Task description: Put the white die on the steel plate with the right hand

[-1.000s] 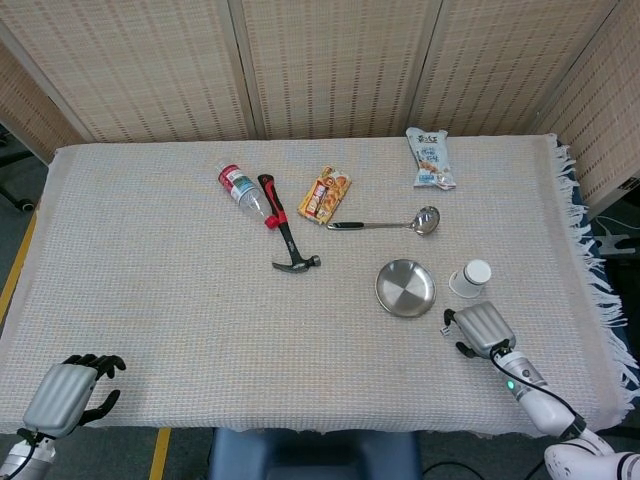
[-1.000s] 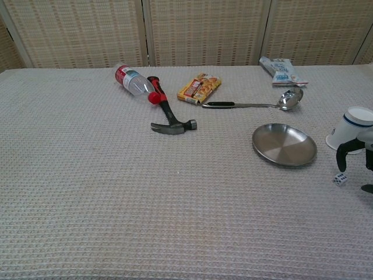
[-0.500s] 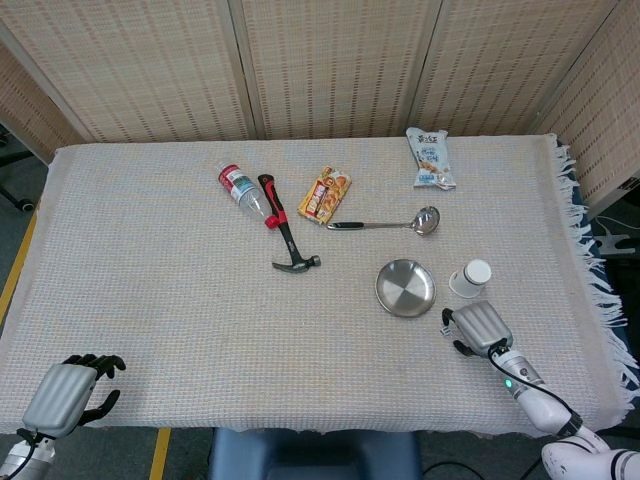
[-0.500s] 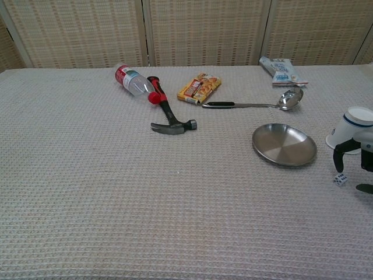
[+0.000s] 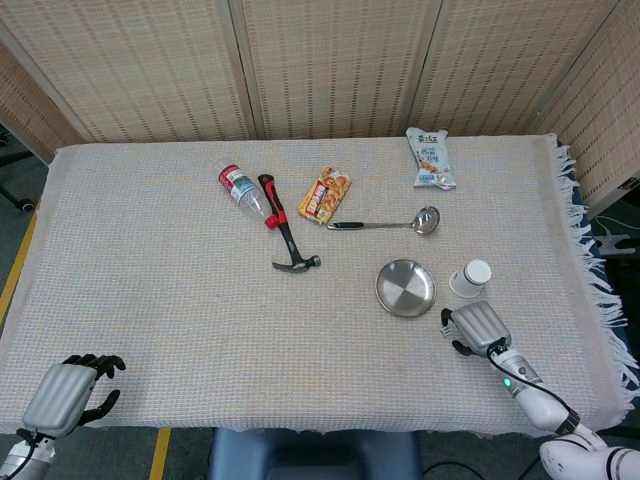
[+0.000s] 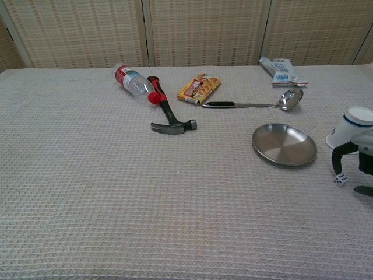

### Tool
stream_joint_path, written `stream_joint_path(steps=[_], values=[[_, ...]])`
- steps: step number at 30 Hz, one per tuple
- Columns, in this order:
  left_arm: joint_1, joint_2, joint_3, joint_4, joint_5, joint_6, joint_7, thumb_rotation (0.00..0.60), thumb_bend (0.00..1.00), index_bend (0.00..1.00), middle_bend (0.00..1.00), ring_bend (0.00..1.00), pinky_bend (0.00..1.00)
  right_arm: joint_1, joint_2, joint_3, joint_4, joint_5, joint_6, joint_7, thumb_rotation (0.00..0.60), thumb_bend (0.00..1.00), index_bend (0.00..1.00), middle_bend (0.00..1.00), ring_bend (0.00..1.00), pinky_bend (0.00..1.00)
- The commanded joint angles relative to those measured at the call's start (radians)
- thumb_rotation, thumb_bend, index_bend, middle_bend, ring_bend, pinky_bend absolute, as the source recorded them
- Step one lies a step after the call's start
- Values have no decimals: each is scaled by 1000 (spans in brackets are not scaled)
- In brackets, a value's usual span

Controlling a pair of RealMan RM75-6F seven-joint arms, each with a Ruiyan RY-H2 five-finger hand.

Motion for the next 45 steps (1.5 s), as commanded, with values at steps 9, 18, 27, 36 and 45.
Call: stream_joint_path(steps=[9,18,27,36,45], values=[[-1,0,0,-1,-1,-2,1,600,335,404,474,417,437,1,-9,1,16,-11,10,26,600,194,478,986,870,1000],[-1,0,0,0,-3,-4,1,600,336,404,474,427,438,0,-12,2,24,0,8,27,600,194,537,986,872,1000],[-1,0,1,-1,-1,-3,2,600,335,404,475,427,438,2,-16,0,31,6,0,20,600,194,498,986,872,1000],[-1,0,0,-1,-1,-3,1,600,335,404,474,427,438,3,-23,-4,39,-3,-3,39,600,194,458,986,872,1000],[-1,0,1,-1,0,-2,1,600,336,404,474,427,438,-1,-41,-4,64,-20,8,81,600,194,477,990,880,1000]])
